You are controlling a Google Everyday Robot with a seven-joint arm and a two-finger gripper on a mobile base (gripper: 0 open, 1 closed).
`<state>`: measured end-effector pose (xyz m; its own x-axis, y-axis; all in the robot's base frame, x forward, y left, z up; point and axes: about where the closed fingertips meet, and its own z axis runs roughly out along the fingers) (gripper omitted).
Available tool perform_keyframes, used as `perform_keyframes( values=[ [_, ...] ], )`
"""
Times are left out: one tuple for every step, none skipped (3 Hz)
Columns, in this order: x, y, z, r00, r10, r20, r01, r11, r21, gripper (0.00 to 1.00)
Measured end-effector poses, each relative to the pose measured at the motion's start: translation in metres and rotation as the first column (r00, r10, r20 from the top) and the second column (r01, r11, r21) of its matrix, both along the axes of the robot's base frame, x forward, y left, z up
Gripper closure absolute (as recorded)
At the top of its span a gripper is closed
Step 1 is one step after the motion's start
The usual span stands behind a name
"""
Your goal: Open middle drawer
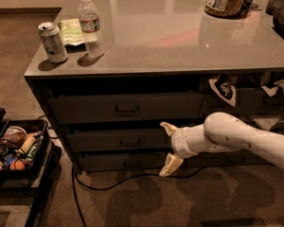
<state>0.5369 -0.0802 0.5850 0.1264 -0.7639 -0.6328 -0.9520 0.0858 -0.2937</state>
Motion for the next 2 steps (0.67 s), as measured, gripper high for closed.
perform_keyframes(
  values=[
    [0.015,0.006,-0.033,0.999,0.016,-0.042,-0.015,1.0,0.027,0.0],
    [0.035,0.011,-0.101,0.9955,-0.03,-0.089,0.036,0.997,0.071,0.0]
  ],
)
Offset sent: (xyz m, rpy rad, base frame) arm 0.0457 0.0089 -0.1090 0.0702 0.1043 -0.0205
